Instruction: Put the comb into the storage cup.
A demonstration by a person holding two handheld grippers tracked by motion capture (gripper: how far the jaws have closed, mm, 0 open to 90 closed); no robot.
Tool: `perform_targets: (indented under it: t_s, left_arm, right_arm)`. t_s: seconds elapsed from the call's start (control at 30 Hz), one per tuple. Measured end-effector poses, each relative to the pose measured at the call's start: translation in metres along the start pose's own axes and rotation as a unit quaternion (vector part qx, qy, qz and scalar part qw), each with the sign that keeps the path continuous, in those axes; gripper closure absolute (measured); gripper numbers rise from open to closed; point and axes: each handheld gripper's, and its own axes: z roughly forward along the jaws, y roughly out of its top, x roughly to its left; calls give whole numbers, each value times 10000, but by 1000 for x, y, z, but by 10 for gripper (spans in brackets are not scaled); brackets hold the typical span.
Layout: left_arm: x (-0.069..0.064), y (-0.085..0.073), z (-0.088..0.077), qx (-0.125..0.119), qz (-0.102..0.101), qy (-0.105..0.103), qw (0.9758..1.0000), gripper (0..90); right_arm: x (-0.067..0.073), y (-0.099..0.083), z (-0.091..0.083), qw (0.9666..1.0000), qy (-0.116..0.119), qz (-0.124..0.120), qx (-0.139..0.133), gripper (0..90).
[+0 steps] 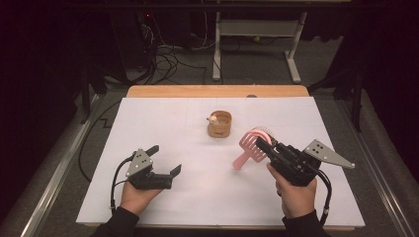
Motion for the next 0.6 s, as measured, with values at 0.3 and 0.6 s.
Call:
perform_targets:
  t_s: [0.3,0.6]
  left_arm:
    - [3,-5,-4,-144,22,-22,9999,0]
    - [3,-7,-6,-178,-20,-141,9997,0]
  right_arm:
    - [-8,-2,-1,9999,-152,-12,18,740]
    - [-13,-1,-3,9997,-252,-52,-36,736]
